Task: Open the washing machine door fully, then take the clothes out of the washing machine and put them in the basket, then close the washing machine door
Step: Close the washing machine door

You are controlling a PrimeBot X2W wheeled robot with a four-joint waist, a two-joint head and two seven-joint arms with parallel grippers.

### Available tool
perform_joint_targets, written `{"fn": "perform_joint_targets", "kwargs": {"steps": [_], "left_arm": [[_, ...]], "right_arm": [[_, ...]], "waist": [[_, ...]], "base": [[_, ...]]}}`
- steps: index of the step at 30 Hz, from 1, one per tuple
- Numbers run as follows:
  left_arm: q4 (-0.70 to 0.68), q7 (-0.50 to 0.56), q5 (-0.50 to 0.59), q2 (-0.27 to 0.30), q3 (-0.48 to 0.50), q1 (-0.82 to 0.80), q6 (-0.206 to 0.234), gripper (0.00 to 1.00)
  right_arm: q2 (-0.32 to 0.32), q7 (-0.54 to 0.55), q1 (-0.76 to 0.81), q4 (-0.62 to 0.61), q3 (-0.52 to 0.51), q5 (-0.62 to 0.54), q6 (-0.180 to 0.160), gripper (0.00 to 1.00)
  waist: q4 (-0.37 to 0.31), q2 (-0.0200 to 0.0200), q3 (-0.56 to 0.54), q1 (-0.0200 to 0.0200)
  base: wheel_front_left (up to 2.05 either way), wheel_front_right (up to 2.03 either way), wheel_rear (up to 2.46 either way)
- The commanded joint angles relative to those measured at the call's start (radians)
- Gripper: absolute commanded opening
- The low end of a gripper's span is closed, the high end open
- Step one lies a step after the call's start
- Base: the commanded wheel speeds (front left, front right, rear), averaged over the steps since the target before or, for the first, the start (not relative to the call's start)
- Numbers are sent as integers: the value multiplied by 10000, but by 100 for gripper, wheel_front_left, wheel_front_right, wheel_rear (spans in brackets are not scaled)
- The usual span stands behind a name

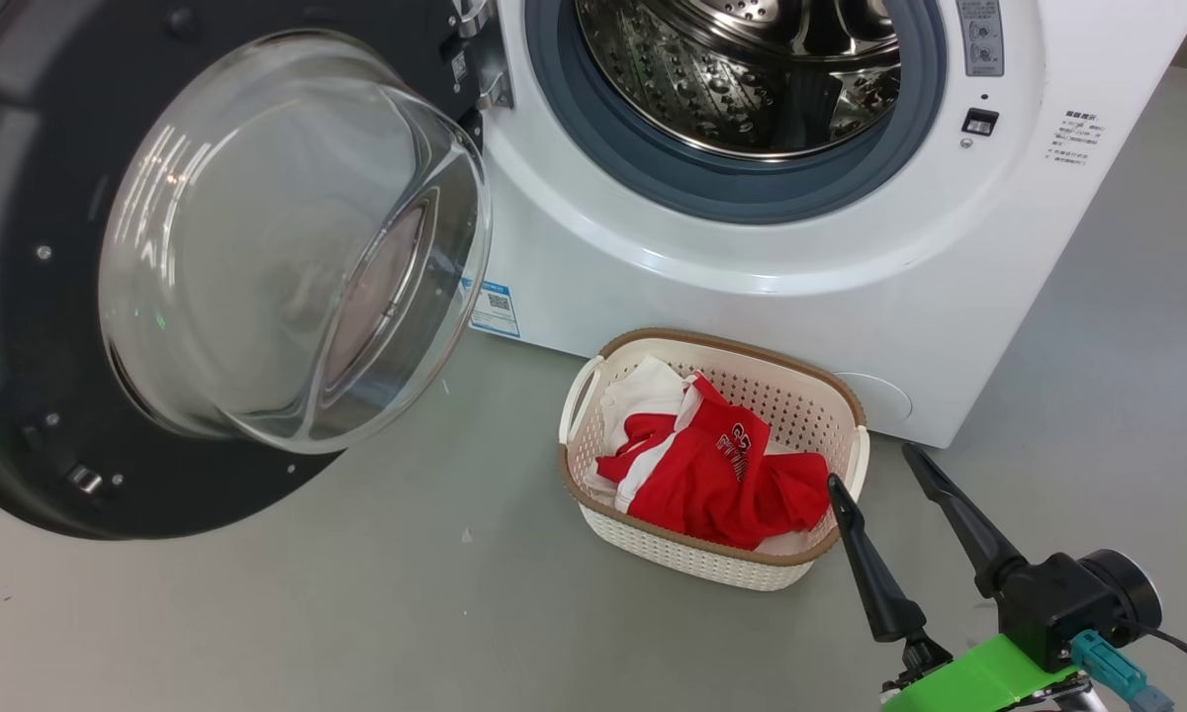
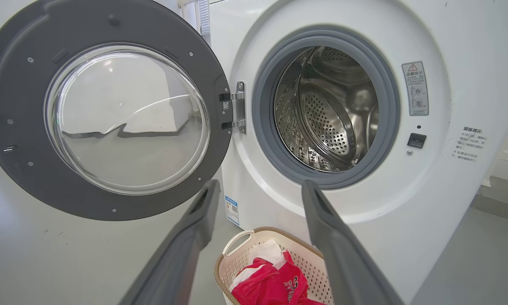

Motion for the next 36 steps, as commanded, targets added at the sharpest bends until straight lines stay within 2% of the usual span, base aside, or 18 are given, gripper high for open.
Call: {"fn": "perform_joint_targets", "kwargs": {"steps": [1, 16, 36], "left_arm": [[-142, 242, -59, 257, 28, -149, -146, 0], [-803, 979, -906, -538, 305, 177, -499, 0], [-3159, 2104, -1520, -1952, 37, 1246, -540, 0]], "right_arm": [[-36, -104, -386, -255, 263, -3, 48, 100], [7, -272, -495, -149, 197, 27, 48, 100], [33, -498, -550, 102, 216, 202, 48, 100]], "waist": [[-1, 0, 13, 0], [199, 0, 189, 0], [615, 0, 231, 0]], "base": [[0, 0, 0], [0, 0, 0], [0, 0, 0]]}}
